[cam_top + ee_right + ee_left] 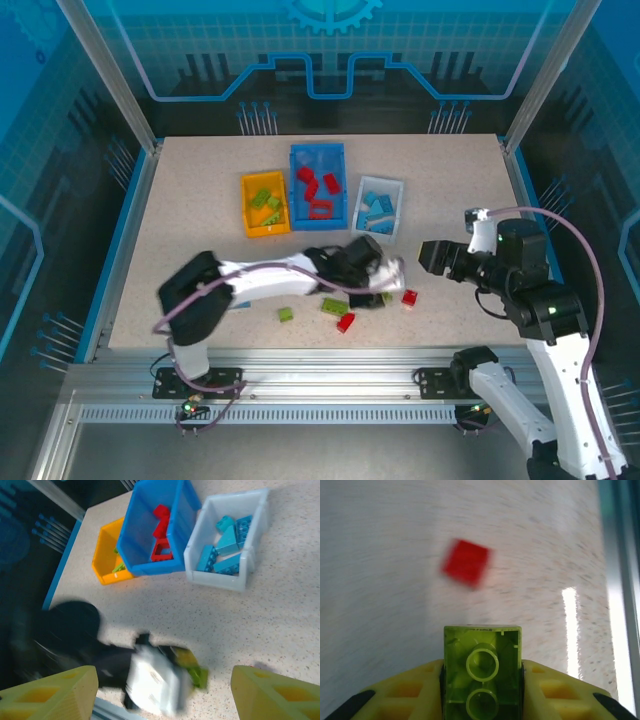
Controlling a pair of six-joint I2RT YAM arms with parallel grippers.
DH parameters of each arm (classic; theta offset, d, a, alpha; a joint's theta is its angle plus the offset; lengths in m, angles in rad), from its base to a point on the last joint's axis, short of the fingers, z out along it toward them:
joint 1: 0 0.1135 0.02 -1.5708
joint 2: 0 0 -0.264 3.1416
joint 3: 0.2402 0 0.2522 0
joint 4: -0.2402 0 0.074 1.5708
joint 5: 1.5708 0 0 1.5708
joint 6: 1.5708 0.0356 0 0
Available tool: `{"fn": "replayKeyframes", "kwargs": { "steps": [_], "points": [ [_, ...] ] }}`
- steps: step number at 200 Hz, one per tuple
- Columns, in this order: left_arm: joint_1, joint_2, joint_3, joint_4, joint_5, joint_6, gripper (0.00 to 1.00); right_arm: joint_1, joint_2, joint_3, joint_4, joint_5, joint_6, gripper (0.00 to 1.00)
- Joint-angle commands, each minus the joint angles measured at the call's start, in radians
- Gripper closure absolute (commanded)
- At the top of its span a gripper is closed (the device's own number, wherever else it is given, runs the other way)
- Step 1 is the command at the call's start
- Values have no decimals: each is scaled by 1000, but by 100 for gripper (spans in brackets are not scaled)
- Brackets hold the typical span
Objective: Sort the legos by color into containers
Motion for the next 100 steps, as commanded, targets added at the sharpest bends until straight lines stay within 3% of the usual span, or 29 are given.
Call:
{"fn": "replayKeyframes", "kwargs": {
  "steps": [1,17,35,66,100],
  "points": [
    [138,-150,-52,32,-66,-228,70,179,69,1,103,69,-60,28],
    [252,-191,-57,-31,-112,-305,70,380,154,23,161,211,-53,28],
    [371,-200,-32,-98,-186,-379,70,516,259,45,245,287,-33,28],
    [563,-131,80,-214,-265,-531,71,593,397,39,454,275,25,29],
    [659,23,232,-309,-331,-655,71,655,558,74,644,262,26,29]
  ]
}}
